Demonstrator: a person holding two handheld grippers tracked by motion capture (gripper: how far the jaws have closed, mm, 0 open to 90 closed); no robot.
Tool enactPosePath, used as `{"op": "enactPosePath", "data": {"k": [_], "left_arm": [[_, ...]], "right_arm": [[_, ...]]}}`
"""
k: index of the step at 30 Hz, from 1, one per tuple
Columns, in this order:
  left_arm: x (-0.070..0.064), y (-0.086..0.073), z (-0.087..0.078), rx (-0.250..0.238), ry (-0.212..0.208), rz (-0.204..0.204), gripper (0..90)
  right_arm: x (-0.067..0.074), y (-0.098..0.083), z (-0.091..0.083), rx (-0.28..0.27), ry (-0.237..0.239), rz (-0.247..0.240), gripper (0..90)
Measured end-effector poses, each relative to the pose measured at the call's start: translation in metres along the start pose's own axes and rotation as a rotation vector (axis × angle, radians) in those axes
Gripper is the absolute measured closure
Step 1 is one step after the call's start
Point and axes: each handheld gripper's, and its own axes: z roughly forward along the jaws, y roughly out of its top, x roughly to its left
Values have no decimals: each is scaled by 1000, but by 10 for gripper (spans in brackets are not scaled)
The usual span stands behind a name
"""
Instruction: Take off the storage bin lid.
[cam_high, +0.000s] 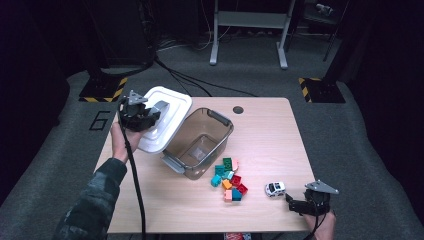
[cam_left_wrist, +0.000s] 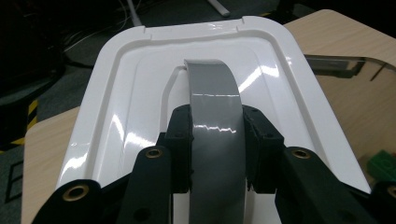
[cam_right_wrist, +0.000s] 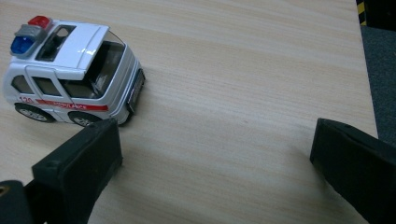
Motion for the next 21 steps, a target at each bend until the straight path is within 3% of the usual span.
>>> {"op": "enactPosePath", "data": {"k": [2, 4, 12, 21], "left_arm": [[4, -2, 0, 2, 23, 3, 668], [20, -12, 0, 10, 73, -22, 668], [42, -33, 6, 22, 134, -82, 668], [63, -63, 28, 93, 178, -149, 669]], "right_arm": [[0, 0, 0, 0, 0, 2, 15], [0, 0, 0, -1, -1, 2, 17], [0, 0, 0, -2, -3, 4, 19], [0, 0, 0, -1, -4, 8, 21]]}}
